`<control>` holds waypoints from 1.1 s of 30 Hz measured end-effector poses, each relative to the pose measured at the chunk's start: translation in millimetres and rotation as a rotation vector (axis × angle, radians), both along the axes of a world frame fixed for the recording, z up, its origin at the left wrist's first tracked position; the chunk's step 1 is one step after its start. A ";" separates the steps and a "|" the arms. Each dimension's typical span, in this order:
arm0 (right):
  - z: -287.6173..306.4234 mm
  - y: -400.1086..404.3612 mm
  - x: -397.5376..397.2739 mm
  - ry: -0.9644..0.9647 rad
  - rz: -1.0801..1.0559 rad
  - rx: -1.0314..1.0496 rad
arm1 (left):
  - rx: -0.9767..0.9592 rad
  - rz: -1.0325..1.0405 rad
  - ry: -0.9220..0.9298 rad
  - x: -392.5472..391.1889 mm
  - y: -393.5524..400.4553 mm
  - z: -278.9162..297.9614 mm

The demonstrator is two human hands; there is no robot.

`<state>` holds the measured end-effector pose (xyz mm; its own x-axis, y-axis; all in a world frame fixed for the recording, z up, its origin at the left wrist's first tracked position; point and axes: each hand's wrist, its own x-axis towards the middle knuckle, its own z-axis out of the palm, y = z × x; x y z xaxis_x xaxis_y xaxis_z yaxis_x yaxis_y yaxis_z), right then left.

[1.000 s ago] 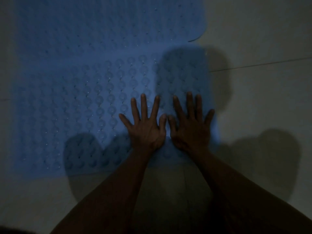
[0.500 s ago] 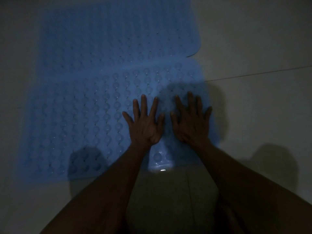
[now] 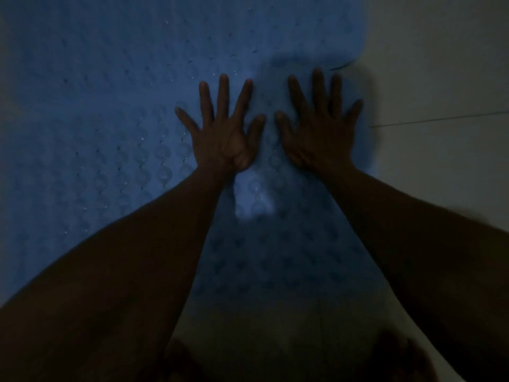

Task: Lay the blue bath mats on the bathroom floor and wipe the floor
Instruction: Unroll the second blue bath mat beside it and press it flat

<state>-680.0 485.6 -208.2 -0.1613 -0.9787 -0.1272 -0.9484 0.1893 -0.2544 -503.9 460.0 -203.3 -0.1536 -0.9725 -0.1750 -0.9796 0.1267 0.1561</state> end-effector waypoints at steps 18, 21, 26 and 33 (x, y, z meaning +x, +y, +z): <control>11.6 -2.7 2.0 0.080 0.011 0.061 | 0.024 0.013 -0.080 -2.2 -5.7 10.9; 12.8 -5.6 1.3 0.095 0.008 0.087 | 0.019 0.015 -0.085 -4.1 -7.0 12.8; 10.2 -5.9 0.4 0.077 0.020 0.078 | 0.008 0.011 -0.083 -3.3 -6.5 8.8; 0.4 -2.7 1.1 0.139 0.047 0.011 | -0.068 -0.017 -0.040 0.2 -3.4 2.1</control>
<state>-679.0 482.9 -207.8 -0.1321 -0.9843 -0.1173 -0.9822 0.1459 -0.1182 -503.7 456.5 -201.2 -0.1643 -0.9797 -0.1152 -0.9825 0.1522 0.1074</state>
